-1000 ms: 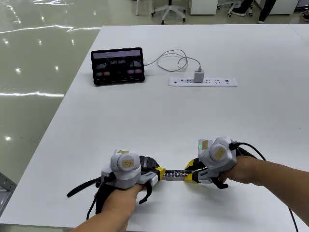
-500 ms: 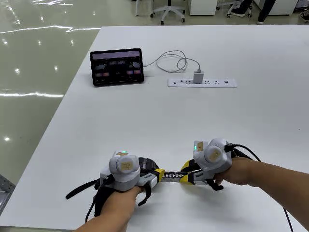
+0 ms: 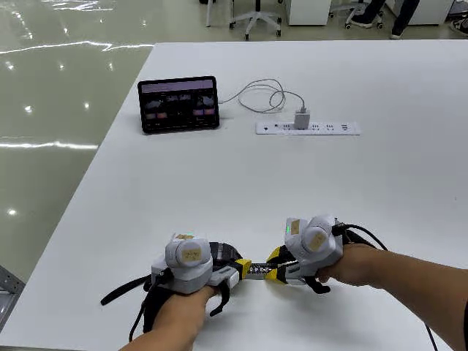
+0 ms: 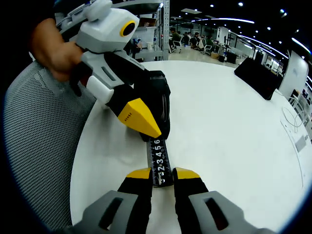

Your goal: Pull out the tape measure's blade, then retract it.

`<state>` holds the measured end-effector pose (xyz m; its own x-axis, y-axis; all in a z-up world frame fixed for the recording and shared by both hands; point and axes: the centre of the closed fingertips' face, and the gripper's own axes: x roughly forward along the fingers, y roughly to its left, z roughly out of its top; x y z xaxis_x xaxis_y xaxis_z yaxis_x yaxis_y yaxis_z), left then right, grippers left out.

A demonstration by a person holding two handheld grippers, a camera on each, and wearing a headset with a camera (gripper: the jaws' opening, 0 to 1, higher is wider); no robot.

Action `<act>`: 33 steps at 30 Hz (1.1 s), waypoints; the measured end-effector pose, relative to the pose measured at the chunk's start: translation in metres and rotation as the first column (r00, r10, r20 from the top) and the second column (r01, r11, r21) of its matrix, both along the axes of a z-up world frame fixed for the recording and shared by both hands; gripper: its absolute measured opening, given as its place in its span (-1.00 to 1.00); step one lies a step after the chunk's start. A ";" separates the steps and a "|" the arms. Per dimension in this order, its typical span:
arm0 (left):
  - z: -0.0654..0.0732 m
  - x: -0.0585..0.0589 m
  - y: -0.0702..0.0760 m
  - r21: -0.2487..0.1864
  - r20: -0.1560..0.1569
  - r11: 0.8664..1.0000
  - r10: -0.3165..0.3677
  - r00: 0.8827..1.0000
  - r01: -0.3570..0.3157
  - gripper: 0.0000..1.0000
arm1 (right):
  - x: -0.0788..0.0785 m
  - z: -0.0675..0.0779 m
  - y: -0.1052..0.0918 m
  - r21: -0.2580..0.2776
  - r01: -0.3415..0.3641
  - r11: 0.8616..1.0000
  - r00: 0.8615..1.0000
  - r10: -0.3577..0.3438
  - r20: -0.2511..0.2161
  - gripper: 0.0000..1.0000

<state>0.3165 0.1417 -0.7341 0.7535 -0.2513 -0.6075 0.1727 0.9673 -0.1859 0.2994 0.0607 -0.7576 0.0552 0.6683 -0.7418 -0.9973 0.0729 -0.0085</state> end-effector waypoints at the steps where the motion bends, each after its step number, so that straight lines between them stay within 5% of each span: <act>1: 0.000 0.000 0.000 -0.002 0.000 1.000 0.001 1.000 -0.001 0.27 | 0.000 0.000 0.001 0.000 -0.001 1.000 1.000 0.001 0.000 -0.74; 11: 0.000 0.000 0.000 -0.003 -0.001 1.000 -0.002 1.000 0.002 0.27 | -0.002 0.001 0.013 0.005 -0.021 1.000 1.000 0.020 0.009 -0.72; 22: 0.000 0.000 0.001 -0.007 -0.002 1.000 0.002 1.000 -0.002 0.27 | -0.002 0.001 -0.007 -0.001 -0.029 1.000 1.000 0.029 -0.003 -0.76; 33: 0.001 0.000 0.001 -0.022 -0.009 1.000 0.005 1.000 -0.005 0.26 | -0.004 0.001 0.009 0.021 -0.026 0.999 1.000 0.026 -0.004 -0.78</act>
<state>0.3165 0.1426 -0.7336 0.7497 -0.2609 -0.6082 0.1659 0.9637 -0.2090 0.2958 0.0692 -0.7570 0.0344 0.6847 -0.7280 -0.9989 0.0471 -0.0029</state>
